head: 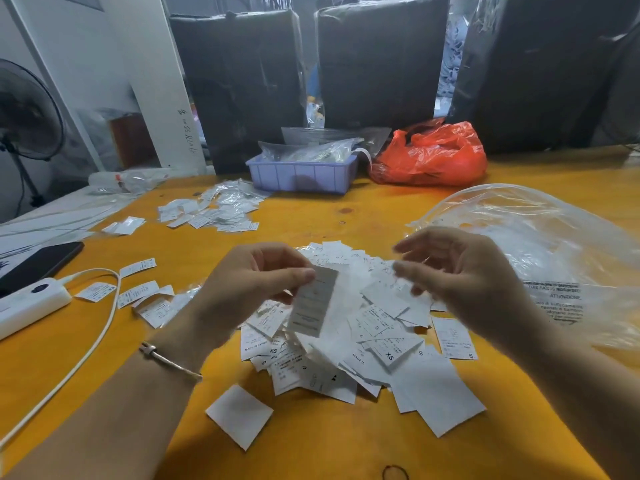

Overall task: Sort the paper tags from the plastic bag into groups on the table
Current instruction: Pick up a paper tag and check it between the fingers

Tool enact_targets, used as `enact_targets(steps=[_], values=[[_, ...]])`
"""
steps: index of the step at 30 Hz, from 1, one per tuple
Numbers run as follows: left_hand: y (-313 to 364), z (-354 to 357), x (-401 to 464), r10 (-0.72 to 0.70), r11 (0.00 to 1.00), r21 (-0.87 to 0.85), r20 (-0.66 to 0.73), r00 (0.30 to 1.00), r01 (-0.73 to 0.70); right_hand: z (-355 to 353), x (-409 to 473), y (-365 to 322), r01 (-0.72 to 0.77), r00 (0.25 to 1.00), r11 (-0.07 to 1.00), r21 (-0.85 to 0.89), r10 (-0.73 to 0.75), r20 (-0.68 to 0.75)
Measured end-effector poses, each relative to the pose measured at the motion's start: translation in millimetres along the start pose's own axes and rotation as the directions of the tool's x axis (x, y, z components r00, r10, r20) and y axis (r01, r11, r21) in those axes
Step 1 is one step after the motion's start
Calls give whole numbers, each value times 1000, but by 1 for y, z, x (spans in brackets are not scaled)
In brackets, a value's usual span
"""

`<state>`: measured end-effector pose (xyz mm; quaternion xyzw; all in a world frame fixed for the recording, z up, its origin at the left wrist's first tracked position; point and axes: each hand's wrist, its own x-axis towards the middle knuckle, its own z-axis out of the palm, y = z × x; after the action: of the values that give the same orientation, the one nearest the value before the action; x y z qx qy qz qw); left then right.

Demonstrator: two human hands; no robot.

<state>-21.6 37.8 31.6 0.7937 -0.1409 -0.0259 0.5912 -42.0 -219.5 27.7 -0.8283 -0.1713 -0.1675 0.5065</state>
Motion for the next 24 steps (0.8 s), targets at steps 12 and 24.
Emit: enact_targets(steps=[12,24], values=[[-47,-84,14,-209,805,378,-539,816,456,-42,21,32,-347,908,373,-861,364,-208],[-50,-69,16,40,649,611,-623,781,454,-46,24,44,-298,938,542,-786,14,-346]])
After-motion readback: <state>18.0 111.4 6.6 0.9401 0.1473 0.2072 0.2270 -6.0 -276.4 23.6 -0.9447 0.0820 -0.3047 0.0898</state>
